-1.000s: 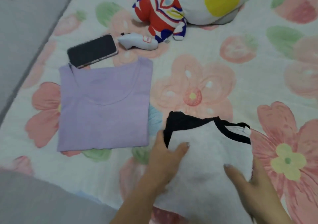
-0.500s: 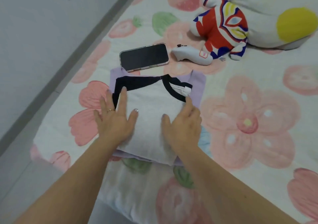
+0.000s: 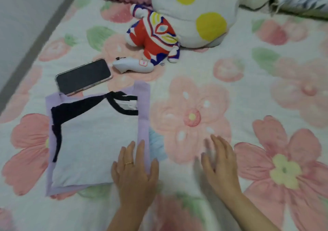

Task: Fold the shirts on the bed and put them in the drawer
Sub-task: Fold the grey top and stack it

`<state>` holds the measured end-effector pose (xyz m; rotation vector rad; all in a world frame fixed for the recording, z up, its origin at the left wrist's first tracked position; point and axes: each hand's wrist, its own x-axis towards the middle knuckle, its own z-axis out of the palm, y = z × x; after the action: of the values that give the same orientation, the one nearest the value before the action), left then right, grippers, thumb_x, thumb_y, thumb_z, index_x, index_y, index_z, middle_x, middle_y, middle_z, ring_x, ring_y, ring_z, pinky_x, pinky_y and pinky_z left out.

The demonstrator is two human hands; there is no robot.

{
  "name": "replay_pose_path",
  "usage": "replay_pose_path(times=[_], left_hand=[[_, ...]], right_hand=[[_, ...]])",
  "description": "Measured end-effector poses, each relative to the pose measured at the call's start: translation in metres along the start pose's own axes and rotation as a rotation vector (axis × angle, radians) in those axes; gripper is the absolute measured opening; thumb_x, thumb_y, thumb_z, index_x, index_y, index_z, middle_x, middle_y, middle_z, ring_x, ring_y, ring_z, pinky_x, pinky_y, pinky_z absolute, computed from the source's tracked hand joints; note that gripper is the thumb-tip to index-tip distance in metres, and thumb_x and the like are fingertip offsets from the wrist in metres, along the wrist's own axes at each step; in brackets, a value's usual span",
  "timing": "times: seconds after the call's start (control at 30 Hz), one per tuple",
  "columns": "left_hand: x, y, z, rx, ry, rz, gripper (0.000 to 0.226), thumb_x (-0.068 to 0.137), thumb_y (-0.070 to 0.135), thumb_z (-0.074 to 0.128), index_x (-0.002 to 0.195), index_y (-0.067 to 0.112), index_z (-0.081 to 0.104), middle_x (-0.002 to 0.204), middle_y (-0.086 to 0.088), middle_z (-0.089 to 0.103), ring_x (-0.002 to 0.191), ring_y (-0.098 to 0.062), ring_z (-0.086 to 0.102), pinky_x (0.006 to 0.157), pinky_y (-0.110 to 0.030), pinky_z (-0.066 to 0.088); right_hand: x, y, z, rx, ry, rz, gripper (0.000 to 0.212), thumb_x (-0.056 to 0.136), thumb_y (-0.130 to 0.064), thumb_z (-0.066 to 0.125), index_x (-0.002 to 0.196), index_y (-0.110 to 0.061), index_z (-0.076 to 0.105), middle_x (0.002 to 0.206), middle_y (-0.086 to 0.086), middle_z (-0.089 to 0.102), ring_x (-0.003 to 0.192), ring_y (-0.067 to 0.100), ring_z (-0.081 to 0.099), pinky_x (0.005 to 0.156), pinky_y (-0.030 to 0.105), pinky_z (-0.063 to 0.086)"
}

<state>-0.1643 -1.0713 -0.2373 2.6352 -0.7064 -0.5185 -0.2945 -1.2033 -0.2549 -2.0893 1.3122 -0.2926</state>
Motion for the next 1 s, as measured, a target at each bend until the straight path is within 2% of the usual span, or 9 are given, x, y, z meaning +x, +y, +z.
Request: replay_pose_path(times=[0.1, 0.17, 0.23, 0.3, 0.37, 0.47, 0.63, 0.87, 1.0], left_hand=[[-0.026, 0.063, 0.027, -0.067, -0.155, 0.095, 0.075, 0.07, 0.055, 0.029, 0.123, 0.011, 0.058, 0.129, -0.018, 0.055, 0.124, -0.039, 0.046, 0.1, -0.054, 0.034], [-0.039, 0.105, 0.047, -0.028, -0.233, 0.214, 0.07, 0.07, 0.05, 0.033, 0.114, 0.005, 0.065, 0.114, -0.023, 0.063, 0.109, -0.045, 0.057, 0.09, -0.058, 0.042], [-0.047, 0.144, 0.07, 0.009, -0.335, 0.34, 0.066, 0.072, 0.048, 0.037, 0.11, 0.002, 0.067, 0.105, -0.024, 0.067, 0.099, -0.045, 0.062, 0.083, -0.056, 0.047], [-0.05, 0.183, 0.096, 0.043, -0.421, 0.442, 0.056, 0.08, 0.045, 0.046, 0.119, 0.008, 0.061, 0.114, -0.016, 0.065, 0.104, -0.037, 0.06, 0.09, -0.047, 0.047], [-0.055, 0.223, 0.123, 0.042, -0.516, 0.517, 0.046, 0.085, 0.035, 0.058, 0.125, 0.013, 0.055, 0.12, -0.011, 0.062, 0.107, -0.033, 0.058, 0.091, -0.041, 0.044], [-0.068, 0.278, 0.162, -0.014, -0.535, 0.618, 0.035, 0.081, 0.026, 0.067, 0.113, 0.013, 0.064, 0.106, -0.009, 0.068, 0.097, -0.032, 0.062, 0.082, -0.039, 0.046], [-0.092, 0.374, 0.23, -0.05, -0.612, 0.773, 0.03, 0.08, 0.017, 0.068, 0.11, 0.015, 0.065, 0.094, -0.005, 0.067, 0.092, -0.022, 0.062, 0.08, -0.032, 0.045], [-0.148, 0.53, 0.333, -0.153, -0.712, 0.945, 0.037, 0.084, 0.035, 0.062, 0.117, 0.02, 0.06, 0.106, -0.003, 0.065, 0.089, -0.014, 0.059, 0.075, -0.024, 0.041], [-0.19, 0.593, 0.377, -0.155, -0.507, 1.214, 0.058, 0.07, 0.048, 0.07, 0.119, 0.02, 0.058, 0.11, -0.005, 0.052, 0.104, -0.022, 0.043, 0.084, -0.031, 0.033]], right_hand=[[-0.024, 0.1, -0.082, -0.096, 0.142, 0.355, 0.044, 0.079, -0.002, 0.069, 0.119, 0.009, 0.054, 0.121, 0.031, 0.055, 0.113, 0.047, 0.049, 0.098, 0.05, 0.036], [-0.042, 0.161, -0.134, -0.121, 0.209, 0.578, 0.046, 0.081, -0.005, 0.066, 0.123, 0.007, 0.051, 0.122, 0.032, 0.054, 0.113, 0.046, 0.048, 0.097, 0.048, 0.036], [-0.058, 0.214, -0.176, -0.118, 0.285, 0.713, 0.051, 0.084, -0.01, 0.063, 0.13, 0.005, 0.044, 0.128, 0.029, 0.05, 0.12, 0.042, 0.044, 0.102, 0.043, 0.032], [-0.072, 0.261, -0.205, -0.106, 0.341, 0.794, 0.055, 0.086, -0.013, 0.062, 0.133, 0.005, 0.04, 0.133, 0.027, 0.047, 0.125, 0.039, 0.039, 0.105, 0.04, 0.028], [-0.084, 0.304, -0.224, -0.116, 0.359, 0.851, 0.058, 0.086, -0.018, 0.062, 0.134, 0.003, 0.039, 0.131, 0.025, 0.047, 0.125, 0.037, 0.039, 0.104, 0.038, 0.03], [-0.094, 0.363, -0.247, -0.132, 0.426, 0.924, 0.056, 0.088, -0.029, 0.055, 0.136, -0.005, 0.038, 0.135, 0.019, 0.042, 0.126, 0.032, 0.038, 0.104, 0.037, 0.031], [-0.091, 0.428, -0.255, -0.338, 0.481, 0.977, 0.056, 0.089, -0.035, 0.031, 0.132, -0.001, 0.044, 0.141, 0.022, 0.039, 0.132, 0.036, 0.035, 0.107, 0.049, 0.026], [-0.079, 0.461, -0.236, -0.396, 0.64, 0.951, 0.059, 0.075, -0.035, 0.039, 0.124, -0.009, 0.058, 0.137, 0.02, 0.049, 0.125, 0.036, 0.047, 0.103, 0.048, 0.028], [-0.076, 0.473, -0.227, -0.435, 0.694, 0.946, 0.062, 0.068, -0.037, 0.044, 0.126, -0.019, 0.054, 0.134, 0.015, 0.05, 0.128, 0.031, 0.041, 0.107, 0.046, 0.025]])
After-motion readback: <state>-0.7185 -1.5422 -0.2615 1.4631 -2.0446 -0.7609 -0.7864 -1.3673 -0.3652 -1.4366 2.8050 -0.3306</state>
